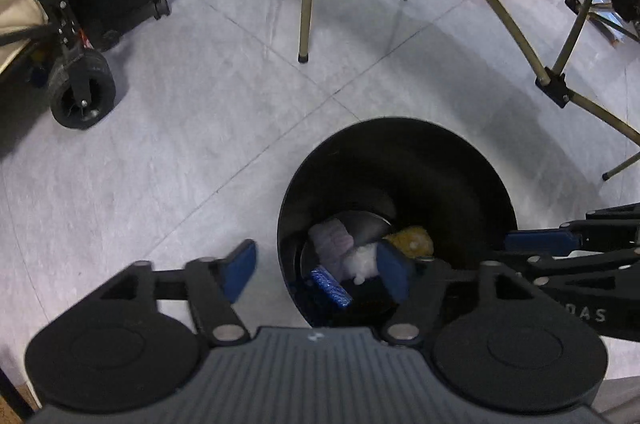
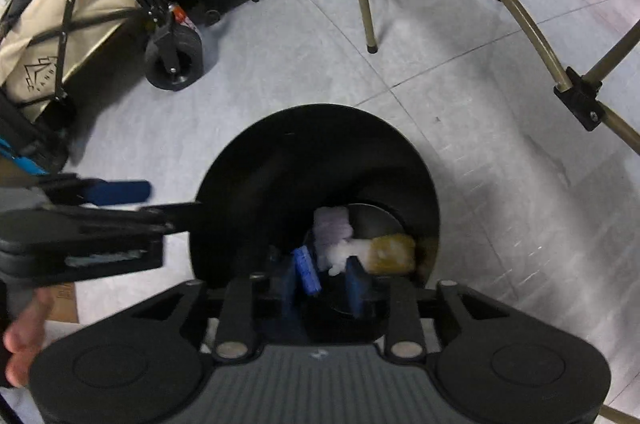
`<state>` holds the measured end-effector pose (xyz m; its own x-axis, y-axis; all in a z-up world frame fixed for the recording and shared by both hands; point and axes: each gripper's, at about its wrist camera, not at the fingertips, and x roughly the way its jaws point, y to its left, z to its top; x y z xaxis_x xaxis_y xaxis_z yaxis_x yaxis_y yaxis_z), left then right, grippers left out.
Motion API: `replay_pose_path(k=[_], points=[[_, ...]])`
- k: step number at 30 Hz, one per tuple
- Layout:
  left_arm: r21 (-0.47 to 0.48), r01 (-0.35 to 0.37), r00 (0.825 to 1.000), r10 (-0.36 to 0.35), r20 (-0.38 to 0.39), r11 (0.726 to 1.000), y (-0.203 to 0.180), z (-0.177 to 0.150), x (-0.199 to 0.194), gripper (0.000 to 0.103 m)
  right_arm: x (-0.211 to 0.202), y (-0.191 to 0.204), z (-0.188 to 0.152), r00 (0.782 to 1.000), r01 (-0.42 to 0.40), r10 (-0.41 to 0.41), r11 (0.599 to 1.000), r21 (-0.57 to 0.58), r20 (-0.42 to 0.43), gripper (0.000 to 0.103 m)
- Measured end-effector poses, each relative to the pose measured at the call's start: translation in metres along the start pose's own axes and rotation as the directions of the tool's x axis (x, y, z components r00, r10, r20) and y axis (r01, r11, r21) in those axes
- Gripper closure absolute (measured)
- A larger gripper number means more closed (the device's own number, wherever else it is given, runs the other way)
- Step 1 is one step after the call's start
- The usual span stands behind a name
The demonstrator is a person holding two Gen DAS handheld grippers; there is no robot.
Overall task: Collect trash
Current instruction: 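Carry the blue tissue box over the bin and release it, then move both tools to the purple sachet and pinch its edge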
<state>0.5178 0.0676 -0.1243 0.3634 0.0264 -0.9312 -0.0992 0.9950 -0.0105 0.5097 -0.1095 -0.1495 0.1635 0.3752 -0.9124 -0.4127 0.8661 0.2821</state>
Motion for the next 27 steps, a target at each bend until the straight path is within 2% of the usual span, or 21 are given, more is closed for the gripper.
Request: replay_pose_path(k=[4, 8, 18, 21, 24, 26, 27], points=[[0.027, 0.031, 0.999, -0.032, 0.014, 0.999, -0.008, -0.004, -0.006, 0.024, 0.002, 0.004, 0.002, 1.000, 0.011, -0.011, 1.000, -0.020, -0.015, 0.063], [0.006, 0.014, 1.000, -0.014, -0.022, 1.000, -0.012, -0.005, 0.002, 0.023, 0.003, 0.008, 0.009, 1.000, 0.028, -0.028, 0.999, -0.037, -0.013, 0.057], [-0.029, 0.040, 0.999, -0.039, 0.032, 0.999, -0.007, 0.000, -0.014, 0.019, -0.016, 0.010, 0.017, 0.996, 0.049, -0.045, 0.997, -0.051, 0.080, 0.055], [-0.027, 0.051, 0.997, -0.049, 0.062, 0.998, -0.008, 0.002, -0.024, 0.019, -0.032, 0.014, 0.014, 0.987, 0.071, -0.061, 0.995, -0.067, 0.147, 0.056], [-0.030, 0.069, 0.989, -0.064, 0.130, 0.997, -0.010, 0.006, -0.044, 0.019, -0.066, 0.016, 0.010, 0.962, 0.098, -0.075, 0.992, -0.076, 0.262, 0.056], [-0.007, 0.075, 0.970, -0.072, 0.232, 0.997, -0.017, 0.006, -0.065, 0.019, -0.097, 0.014, 0.006, 0.925, 0.134, -0.105, 0.989, -0.055, 0.366, 0.056], [0.011, 0.072, 0.954, -0.072, 0.291, 0.997, -0.022, 0.006, -0.077, 0.019, -0.117, 0.013, 0.002, 0.896, 0.147, -0.116, 0.988, -0.040, 0.428, 0.056]])
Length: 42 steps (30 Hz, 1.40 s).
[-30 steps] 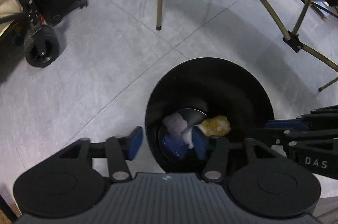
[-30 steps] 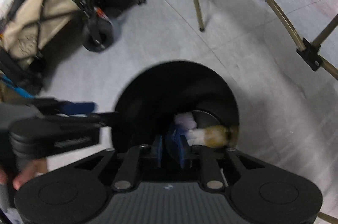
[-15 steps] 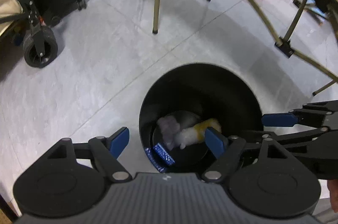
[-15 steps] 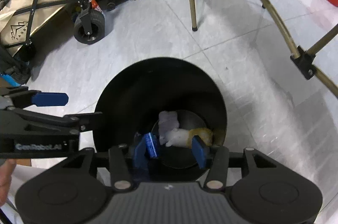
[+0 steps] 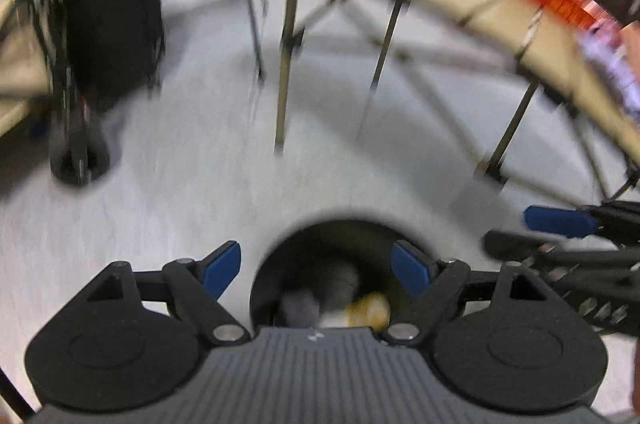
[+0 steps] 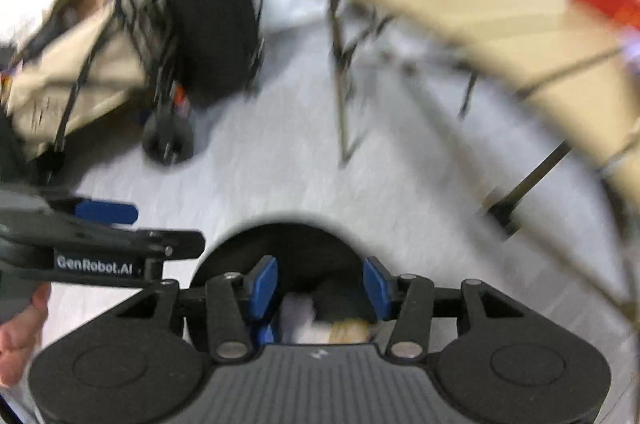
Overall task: Collect trash
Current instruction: 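Move both tools to the purple sachet and pinch its edge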
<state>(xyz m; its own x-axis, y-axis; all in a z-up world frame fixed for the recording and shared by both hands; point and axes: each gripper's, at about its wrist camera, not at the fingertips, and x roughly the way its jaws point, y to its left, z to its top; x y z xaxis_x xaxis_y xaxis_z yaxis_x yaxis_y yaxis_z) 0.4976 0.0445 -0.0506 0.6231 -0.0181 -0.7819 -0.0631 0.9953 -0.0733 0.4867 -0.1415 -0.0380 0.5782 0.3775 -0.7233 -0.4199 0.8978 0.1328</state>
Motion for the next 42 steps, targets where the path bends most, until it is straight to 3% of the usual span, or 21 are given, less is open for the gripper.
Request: replay_pose_path(k=[2, 4, 7, 9, 11, 15, 17, 20, 23, 24, 26, 29, 32, 36, 38, 41, 42], points=[[0.023, 0.030, 0.995, -0.032, 0.100, 0.999, -0.011, 0.003, -0.020, 0.019, -0.033, -0.009, 0.003, 0.993, 0.027, -0.029, 0.999, 0.023, 0.110, 0.056], [0.020, 0.075, 0.985, -0.077, 0.152, 0.997, -0.022, 0.007, -0.035, 0.019, -0.070, -0.022, 0.003, 0.975, 0.082, -0.091, 0.995, 0.053, 0.205, 0.056], [0.030, 0.172, 0.959, -0.175, 0.223, 0.985, -0.045, 0.011, -0.057, 0.019, -0.113, -0.055, -0.005, 0.923, 0.151, -0.188, 0.979, 0.134, 0.336, 0.052], [0.069, 0.227, 0.934, -0.237, 0.266, 0.971, -0.068, 0.016, -0.068, 0.019, -0.123, -0.085, -0.006, 0.899, 0.190, -0.261, 0.956, 0.224, 0.350, 0.051], [0.113, 0.268, 0.911, -0.290, 0.295, 0.957, -0.093, 0.027, -0.072, 0.019, -0.117, -0.112, 0.003, 0.894, 0.217, -0.310, 0.931, 0.293, 0.323, 0.049], [0.134, 0.256, 0.903, -0.286, 0.320, 0.957, -0.138, 0.068, -0.057, 0.020, -0.084, -0.155, 0.028, 0.860, 0.309, -0.430, 0.868, 0.389, 0.274, 0.047], [0.124, 0.260, 0.903, -0.287, 0.320, 0.958, -0.152, 0.091, -0.043, 0.020, -0.066, -0.170, 0.035, 0.868, 0.315, -0.432, 0.860, 0.401, 0.244, 0.046], [0.126, 0.233, 0.916, -0.261, 0.305, 0.964, -0.167, 0.121, -0.026, 0.020, -0.041, -0.181, 0.044, 0.881, 0.327, -0.431, 0.853, 0.407, 0.196, 0.051], [0.162, 0.217, 0.913, -0.259, 0.315, 0.963, -0.173, 0.139, -0.016, 0.020, -0.024, -0.183, 0.045, 0.889, 0.344, -0.426, 0.863, 0.370, 0.167, 0.074], [0.170, 0.212, 0.913, -0.257, 0.315, 0.962, -0.174, 0.146, -0.012, 0.020, -0.023, -0.178, 0.045, 0.891, 0.354, -0.419, 0.882, 0.311, 0.174, 0.087], [0.174, 0.218, 0.913, -0.263, 0.311, 0.960, -0.176, 0.154, -0.005, 0.020, -0.030, -0.166, 0.043, 0.920, 0.314, -0.341, 0.936, 0.156, 0.195, 0.093], [0.198, 0.259, 0.915, -0.306, 0.265, 0.945, -0.182, 0.167, 0.012, 0.019, -0.044, -0.158, 0.035, 0.955, 0.232, -0.227, 0.973, -0.005, 0.189, 0.092], [0.203, 0.253, 0.936, -0.292, 0.198, 0.946, -0.197, 0.176, 0.039, 0.019, -0.052, -0.171, 0.029, 0.972, 0.178, -0.174, 0.984, -0.014, 0.161, 0.088], [0.197, 0.344, 0.920, -0.372, 0.126, 0.918, -0.219, 0.181, 0.066, 0.019, -0.064, -0.175, 0.027, 0.987, 0.050, -0.043, 0.998, -0.041, 0.156, 0.089], [0.224, 0.367, 0.916, -0.392, 0.083, 0.903, -0.232, 0.181, 0.078, 0.021, -0.062, -0.173, 0.023, 0.989, 0.047, -0.036, 0.996, -0.072, 0.146, 0.089], [0.238, 0.336, 0.940, -0.340, -0.023, 0.911, -0.242, 0.174, 0.089, 0.031, -0.060, -0.174, 0.024, 0.988, 0.080, -0.069, 0.994, -0.075, 0.141, 0.089], [0.237, 0.356, 0.931, -0.364, -0.012, 0.904, -0.239, 0.169, 0.083, 0.031, -0.060, -0.175, 0.025, 0.987, 0.083, -0.073, 0.994, -0.070, 0.141, 0.089]])
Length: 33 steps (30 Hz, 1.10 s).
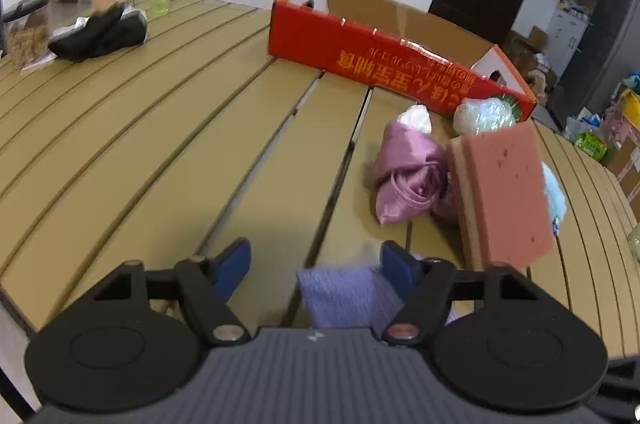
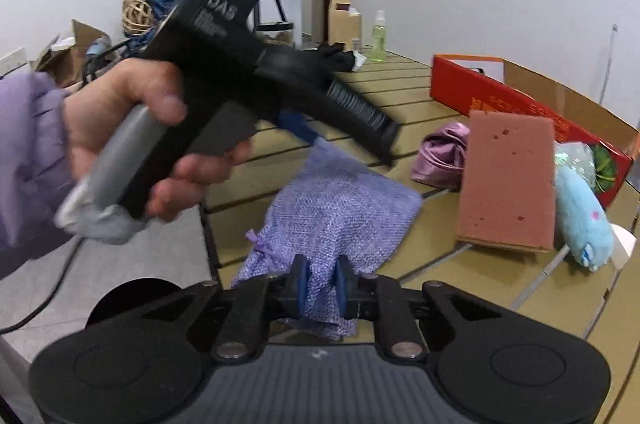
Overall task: Collect trash
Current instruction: 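Move both tools to the purple sachet and pinch its edge, then carry the purple sachet over the bin and release it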
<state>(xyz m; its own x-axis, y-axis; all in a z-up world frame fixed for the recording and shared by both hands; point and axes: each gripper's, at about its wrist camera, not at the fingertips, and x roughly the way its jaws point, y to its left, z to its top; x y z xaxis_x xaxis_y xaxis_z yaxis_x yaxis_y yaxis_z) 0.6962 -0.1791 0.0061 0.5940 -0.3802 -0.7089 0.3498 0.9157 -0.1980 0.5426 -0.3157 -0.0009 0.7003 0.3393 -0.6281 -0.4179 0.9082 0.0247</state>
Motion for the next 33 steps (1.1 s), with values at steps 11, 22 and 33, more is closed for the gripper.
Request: replay_pose_path(k=[11, 22, 33], points=[[-0.166, 0.107, 0.983, -0.080, 0.164, 0.980, 0.022, -0.076, -0.069, 0.096, -0.001, -0.001, 0.005, 0.957, 0.277, -0.285, 0.951, 0.135, 0.049, 0.082], [-0.277, 0.025, 0.971, 0.042, 0.235, 0.961, 0.023, -0.124, -0.088, 0.096, -0.003, -0.022, 0.000, 0.989, 0.027, -0.091, 0.888, 0.460, 0.118, 0.058], [-0.260, 0.021, 0.972, 0.041, 0.230, 0.965, 0.030, -0.124, -0.090, 0.097, 0.028, 0.015, 0.008, 0.977, 0.199, -0.214, 0.933, 0.301, 0.015, 0.094]])
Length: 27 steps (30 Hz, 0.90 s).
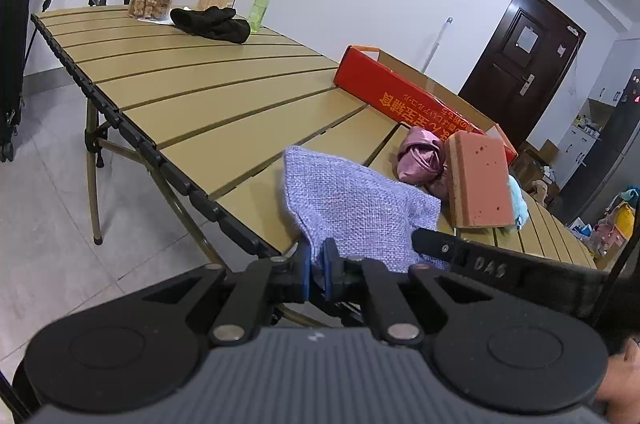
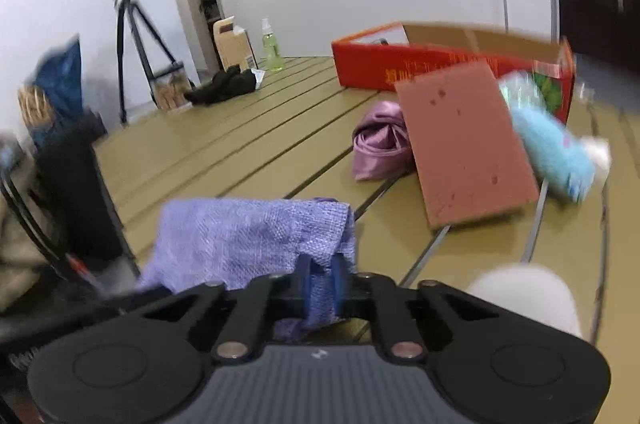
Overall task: Collect trash
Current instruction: 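Carry the purple sachet over the bin and release it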
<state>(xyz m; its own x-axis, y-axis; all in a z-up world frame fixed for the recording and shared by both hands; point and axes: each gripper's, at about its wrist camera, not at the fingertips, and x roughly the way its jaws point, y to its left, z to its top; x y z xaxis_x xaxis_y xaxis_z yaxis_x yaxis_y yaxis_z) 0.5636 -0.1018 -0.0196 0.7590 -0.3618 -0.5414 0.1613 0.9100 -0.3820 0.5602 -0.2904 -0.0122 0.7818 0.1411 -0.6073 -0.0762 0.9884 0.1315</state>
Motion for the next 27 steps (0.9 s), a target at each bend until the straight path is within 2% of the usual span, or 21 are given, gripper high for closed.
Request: replay_pose_path(k=[1, 2, 6, 8, 12, 16, 21, 23, 27], points=[[0.005, 0.007, 1.000, -0.007, 0.001, 1.000, 0.000, 0.000, 0.000, 0.097, 0.000, 0.001, 0.001, 1.000, 0.013, -0.013, 1.000, -0.007, -0.001, 0.102], [0.011, 0.012, 1.000, -0.012, 0.004, 1.000, -0.001, 0.000, 0.000, 0.098, 0.000, 0.003, 0.001, 0.999, 0.042, -0.042, 0.999, -0.016, 0.001, 0.102], [0.011, 0.039, 0.999, -0.039, 0.028, 0.999, -0.003, 0.005, -0.008, 0.098, -0.014, 0.001, 0.007, 0.997, 0.043, -0.043, 0.999, -0.003, 0.065, 0.103], [0.008, 0.047, 0.998, -0.047, 0.045, 0.999, -0.004, 0.010, -0.015, 0.098, -0.027, -0.002, 0.011, 0.994, 0.016, -0.018, 1.000, 0.018, 0.110, 0.103], [0.009, 0.049, 0.996, -0.050, 0.080, 0.999, -0.002, 0.021, -0.040, 0.098, -0.044, 0.002, 0.020, 0.989, -0.054, 0.047, 0.997, 0.048, 0.142, 0.103], [0.017, 0.000, 0.995, -0.001, 0.098, 1.000, 0.017, 0.025, -0.076, 0.098, -0.053, 0.030, 0.018, 0.979, -0.154, 0.149, 0.988, 0.026, 0.143, 0.103], [-0.043, -0.083, 0.993, 0.086, 0.081, 0.996, 0.064, 0.010, -0.116, 0.098, -0.054, 0.093, -0.002, 0.964, -0.255, 0.260, 0.963, -0.092, 0.053, 0.103], [-0.072, -0.119, 0.991, 0.123, 0.048, 0.990, 0.086, -0.003, -0.123, 0.098, -0.051, 0.119, -0.015, 0.962, -0.272, 0.275, 0.950, -0.150, -0.002, 0.103], [-0.157, -0.178, 0.983, 0.168, -0.077, 0.971, 0.131, -0.032, -0.118, 0.098, -0.030, 0.162, -0.044, 0.957, -0.283, 0.256, 0.928, -0.244, -0.137, 0.102]])
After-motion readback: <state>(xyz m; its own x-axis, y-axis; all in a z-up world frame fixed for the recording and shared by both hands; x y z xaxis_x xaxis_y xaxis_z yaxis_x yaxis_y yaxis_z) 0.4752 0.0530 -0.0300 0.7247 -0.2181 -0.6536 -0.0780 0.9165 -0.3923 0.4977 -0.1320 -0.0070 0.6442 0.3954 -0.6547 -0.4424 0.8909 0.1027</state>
